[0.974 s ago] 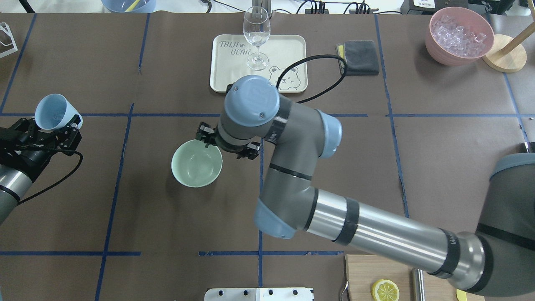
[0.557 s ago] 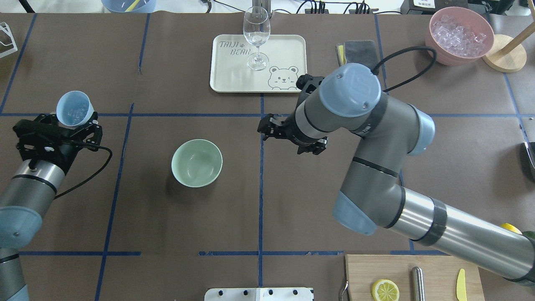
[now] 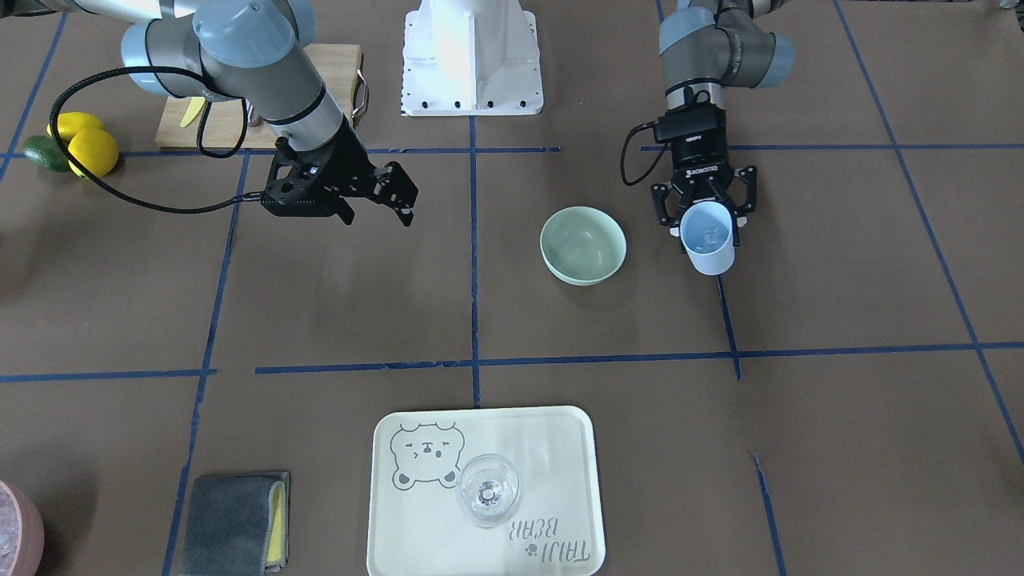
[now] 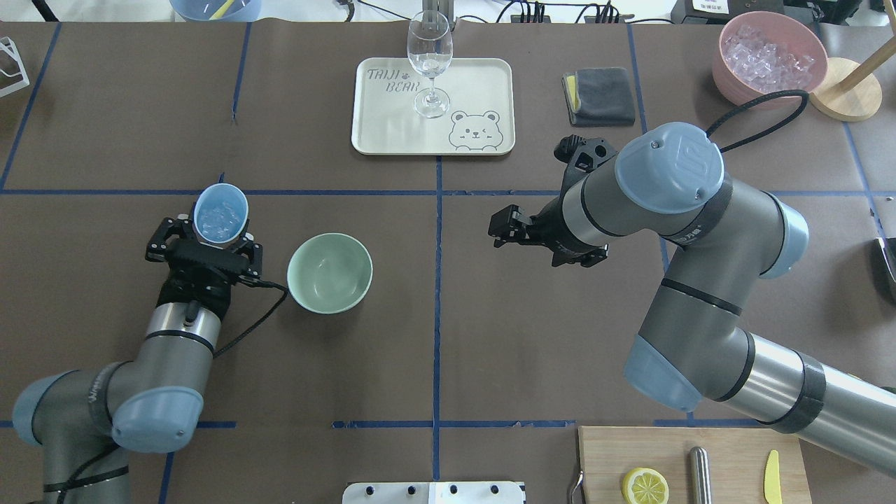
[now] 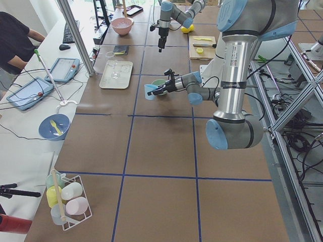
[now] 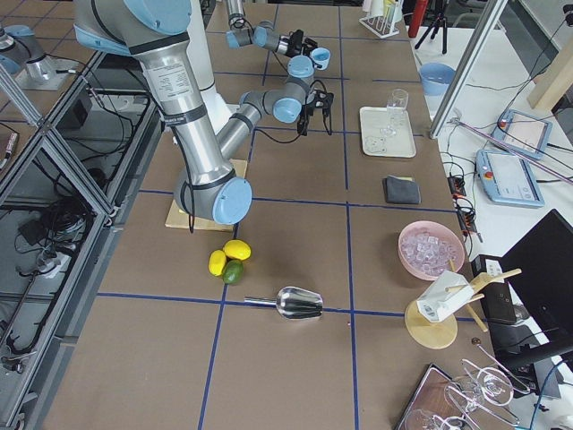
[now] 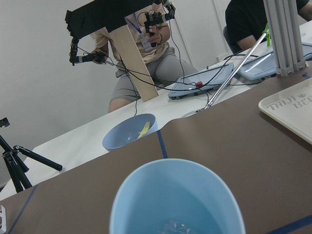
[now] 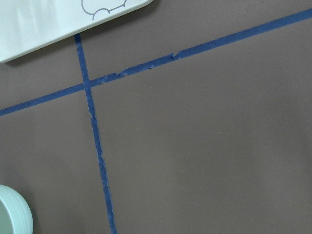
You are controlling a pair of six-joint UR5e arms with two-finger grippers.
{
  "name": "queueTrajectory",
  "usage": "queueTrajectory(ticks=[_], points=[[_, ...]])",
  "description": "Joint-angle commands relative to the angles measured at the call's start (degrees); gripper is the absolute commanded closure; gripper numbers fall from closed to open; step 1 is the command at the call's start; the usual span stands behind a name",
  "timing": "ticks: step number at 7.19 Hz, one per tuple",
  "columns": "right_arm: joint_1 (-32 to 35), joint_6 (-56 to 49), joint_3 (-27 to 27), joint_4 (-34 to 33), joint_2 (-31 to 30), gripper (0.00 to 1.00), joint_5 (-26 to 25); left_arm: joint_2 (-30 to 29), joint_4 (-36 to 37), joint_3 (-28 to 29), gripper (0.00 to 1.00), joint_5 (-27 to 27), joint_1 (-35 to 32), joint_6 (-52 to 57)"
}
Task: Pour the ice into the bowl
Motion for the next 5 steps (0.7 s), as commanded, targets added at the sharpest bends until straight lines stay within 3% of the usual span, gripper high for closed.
queueTrajectory(ticks=[1,5], points=[[0.0,-0.3,-0.2,0.2,-0.1,0.00,-0.2,-2.7,9.3,0.0,1.00,6.4,4.1,1.5],[-0.3,-0.3,-0.4,0.3,-0.1,0.00,-0.3,-4.8,10.0,-0.6,1.00,8.0,4.2,25.0]])
